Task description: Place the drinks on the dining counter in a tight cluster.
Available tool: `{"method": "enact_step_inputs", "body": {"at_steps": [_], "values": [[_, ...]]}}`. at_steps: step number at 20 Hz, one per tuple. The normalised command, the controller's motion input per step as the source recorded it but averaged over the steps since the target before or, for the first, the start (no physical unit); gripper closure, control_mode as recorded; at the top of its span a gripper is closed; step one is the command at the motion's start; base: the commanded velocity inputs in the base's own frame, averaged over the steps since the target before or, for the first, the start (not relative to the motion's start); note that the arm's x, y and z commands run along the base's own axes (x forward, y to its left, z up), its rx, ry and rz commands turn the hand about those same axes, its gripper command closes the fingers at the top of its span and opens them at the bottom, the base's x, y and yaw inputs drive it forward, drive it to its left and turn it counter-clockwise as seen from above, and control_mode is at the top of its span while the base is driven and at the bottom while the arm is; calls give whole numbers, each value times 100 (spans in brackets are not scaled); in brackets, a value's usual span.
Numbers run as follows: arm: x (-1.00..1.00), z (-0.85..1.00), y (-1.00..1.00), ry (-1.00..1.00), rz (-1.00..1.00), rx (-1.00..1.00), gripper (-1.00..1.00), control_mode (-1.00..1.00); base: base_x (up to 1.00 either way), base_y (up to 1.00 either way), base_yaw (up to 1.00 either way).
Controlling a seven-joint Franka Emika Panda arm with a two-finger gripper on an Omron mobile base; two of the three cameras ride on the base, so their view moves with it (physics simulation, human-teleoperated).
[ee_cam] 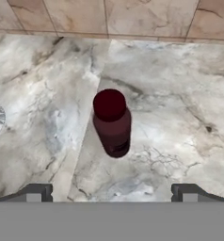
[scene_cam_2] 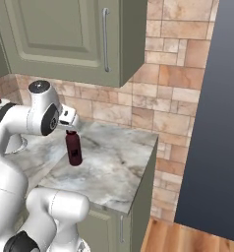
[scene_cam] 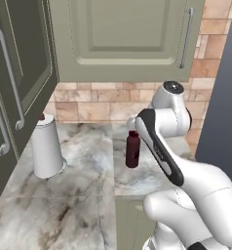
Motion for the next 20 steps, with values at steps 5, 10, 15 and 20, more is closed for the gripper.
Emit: {"method": "enact_step_inputs", "body": {"at_steps": [5, 10, 15, 20], "values": [[42, 0, 6, 0, 0, -4, -100, -100, 0, 0, 0], [17, -1, 2, 0, 0, 0, -100, -100, 0, 0, 0], [20, -13, 0, 0, 0, 0, -100, -100, 0, 0, 0], [23, -14, 0, 0, 0, -1, -100, -100, 0, 0, 0]]}}
